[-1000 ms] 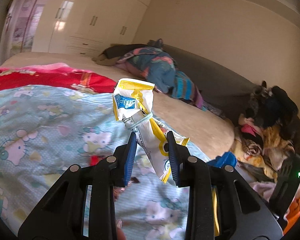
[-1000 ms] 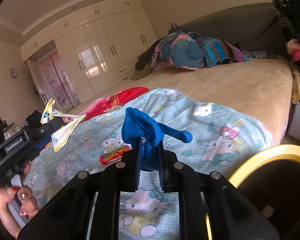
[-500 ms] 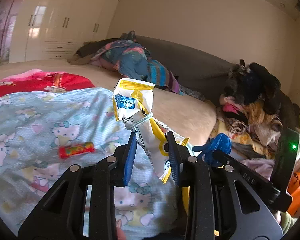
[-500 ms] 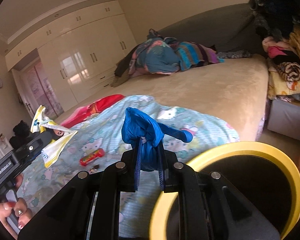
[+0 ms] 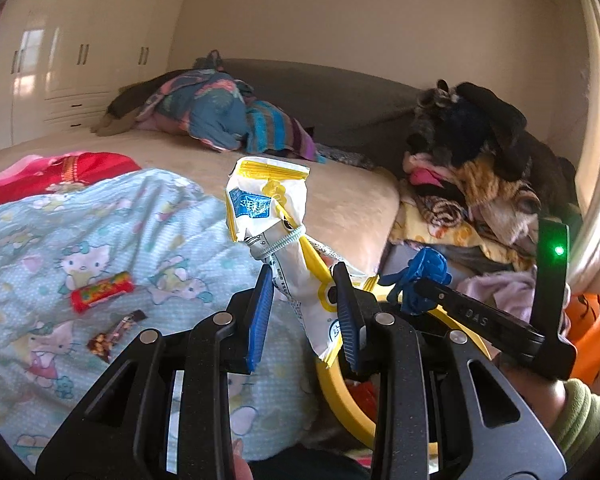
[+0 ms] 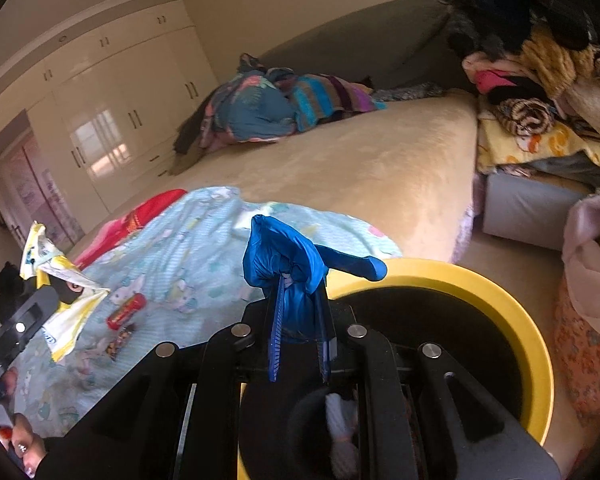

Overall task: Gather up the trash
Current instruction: 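Lift and carry the snack bag and blue wrapper over the yellow bin, then open both tools to drop the items into the bin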

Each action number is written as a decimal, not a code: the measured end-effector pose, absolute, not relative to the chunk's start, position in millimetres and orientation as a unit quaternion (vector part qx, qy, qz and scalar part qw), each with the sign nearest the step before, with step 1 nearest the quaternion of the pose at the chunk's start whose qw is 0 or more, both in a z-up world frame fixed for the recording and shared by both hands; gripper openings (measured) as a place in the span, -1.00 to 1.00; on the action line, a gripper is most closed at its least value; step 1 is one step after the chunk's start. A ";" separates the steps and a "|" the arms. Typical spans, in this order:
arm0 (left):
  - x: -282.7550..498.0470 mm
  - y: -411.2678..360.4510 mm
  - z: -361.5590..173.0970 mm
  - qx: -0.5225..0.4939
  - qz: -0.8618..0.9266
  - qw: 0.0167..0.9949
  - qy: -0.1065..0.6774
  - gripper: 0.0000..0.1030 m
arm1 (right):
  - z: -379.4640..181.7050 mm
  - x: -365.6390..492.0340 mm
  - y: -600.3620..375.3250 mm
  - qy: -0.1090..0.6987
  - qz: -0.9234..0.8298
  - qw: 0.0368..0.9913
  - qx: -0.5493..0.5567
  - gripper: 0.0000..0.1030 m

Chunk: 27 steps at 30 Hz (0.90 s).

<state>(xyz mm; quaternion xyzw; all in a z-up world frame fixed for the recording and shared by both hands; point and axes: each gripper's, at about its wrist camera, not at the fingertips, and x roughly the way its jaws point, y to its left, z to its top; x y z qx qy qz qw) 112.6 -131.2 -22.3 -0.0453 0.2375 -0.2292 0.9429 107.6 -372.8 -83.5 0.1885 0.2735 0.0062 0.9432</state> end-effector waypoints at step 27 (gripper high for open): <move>104.7 -203.4 -80.5 0.038 -0.302 0.898 0.316 -0.52 | -138.1 106.2 -417.5 0.345 -0.057 0.911 0.218 -0.72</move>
